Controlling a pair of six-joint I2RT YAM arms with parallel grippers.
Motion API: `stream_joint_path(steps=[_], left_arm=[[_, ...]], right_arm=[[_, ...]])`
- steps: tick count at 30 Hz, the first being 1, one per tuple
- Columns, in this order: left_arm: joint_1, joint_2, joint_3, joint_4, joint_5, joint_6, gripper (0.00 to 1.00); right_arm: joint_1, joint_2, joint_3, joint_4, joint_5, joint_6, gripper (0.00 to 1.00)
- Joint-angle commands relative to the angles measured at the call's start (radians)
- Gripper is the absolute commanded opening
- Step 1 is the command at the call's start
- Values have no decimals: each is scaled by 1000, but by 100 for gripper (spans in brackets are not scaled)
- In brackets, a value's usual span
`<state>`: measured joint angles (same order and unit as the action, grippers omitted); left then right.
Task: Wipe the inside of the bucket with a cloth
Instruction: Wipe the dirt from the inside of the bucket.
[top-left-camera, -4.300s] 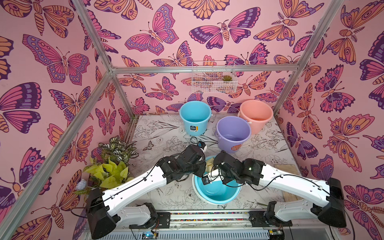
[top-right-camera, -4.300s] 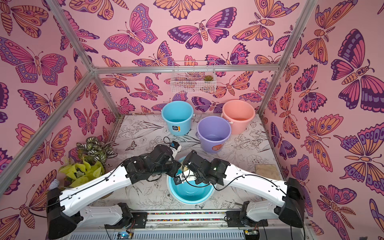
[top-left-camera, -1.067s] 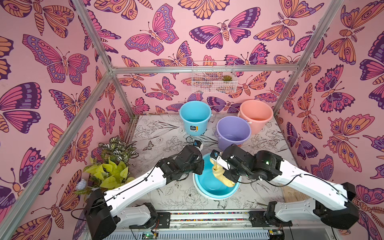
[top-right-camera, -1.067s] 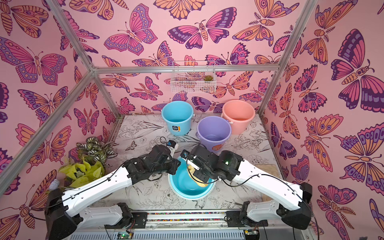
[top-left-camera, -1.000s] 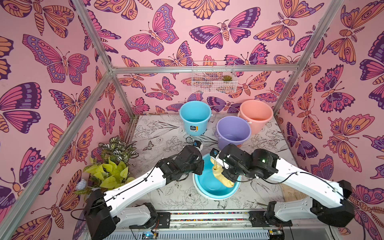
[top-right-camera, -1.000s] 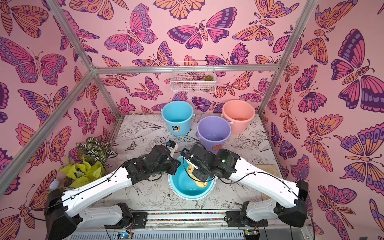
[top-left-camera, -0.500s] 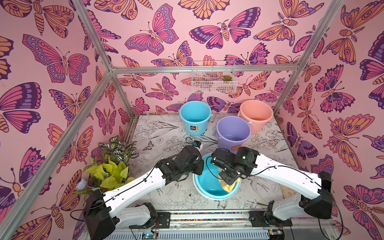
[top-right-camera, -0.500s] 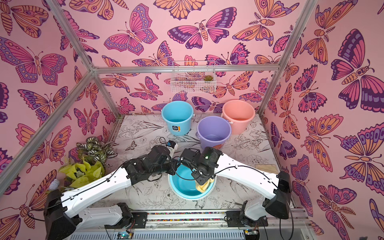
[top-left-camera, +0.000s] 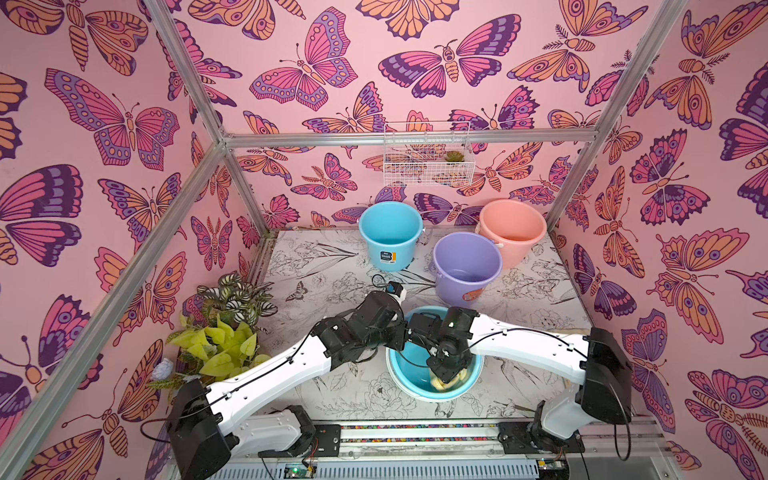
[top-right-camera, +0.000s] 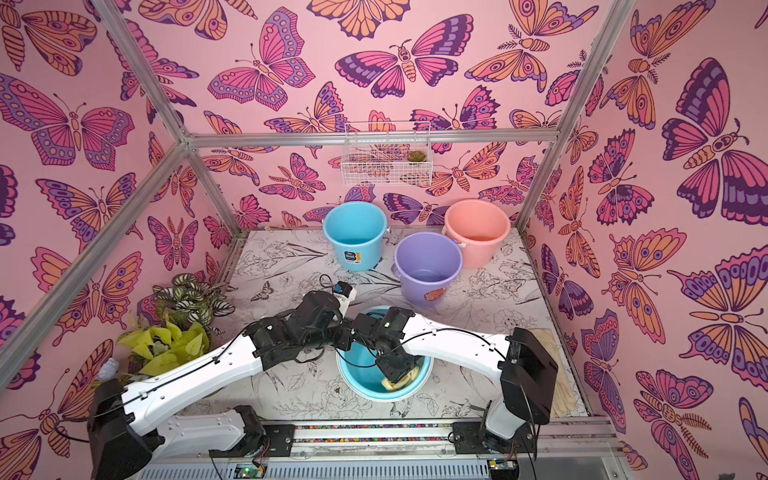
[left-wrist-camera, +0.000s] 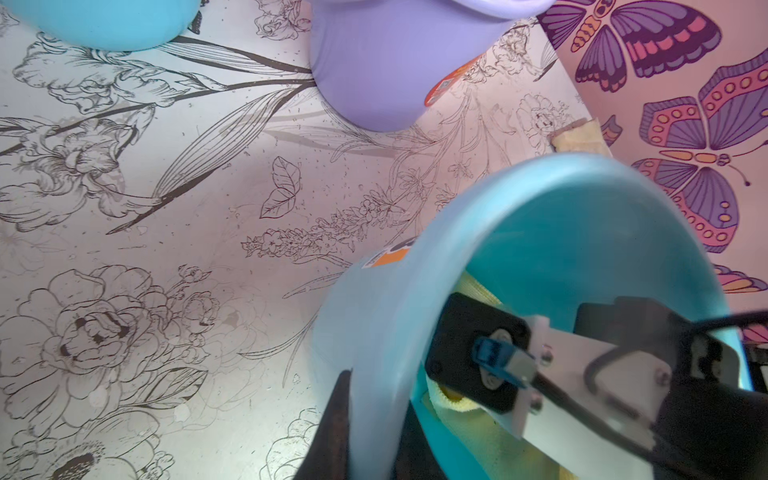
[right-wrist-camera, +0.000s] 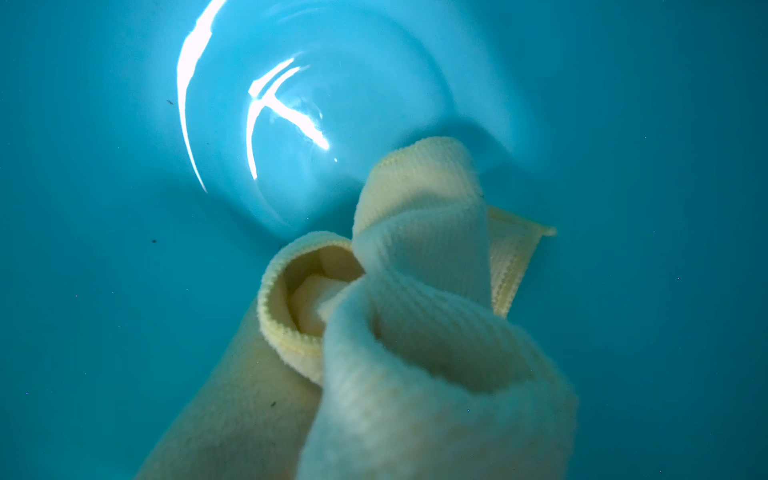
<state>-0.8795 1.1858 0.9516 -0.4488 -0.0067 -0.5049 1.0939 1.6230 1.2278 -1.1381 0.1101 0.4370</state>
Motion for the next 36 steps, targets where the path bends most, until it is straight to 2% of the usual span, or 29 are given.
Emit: stream_joint_path(steps=[1,13,18,24,32,36], left_arm=[[4,-11,-1,40,14,-15,0],[4,-2,3,41,24,-23,0],[4,0,1,41,24,-27,0],[4,6,5,41,22,-22,0],[4,7,13,45,16,-14,0],[4,13,18,45,16,-10,0]], right_arm=[[5,43,-41,69,-20,33,0],[4,201,-203,381,-47,82,0],[4,270,-210,427,-56,94,0],[4,140,-164,304,3,88,0],[2,-73,-5,24,66,69,0],[0,-123,94,-84,66,55,0]])
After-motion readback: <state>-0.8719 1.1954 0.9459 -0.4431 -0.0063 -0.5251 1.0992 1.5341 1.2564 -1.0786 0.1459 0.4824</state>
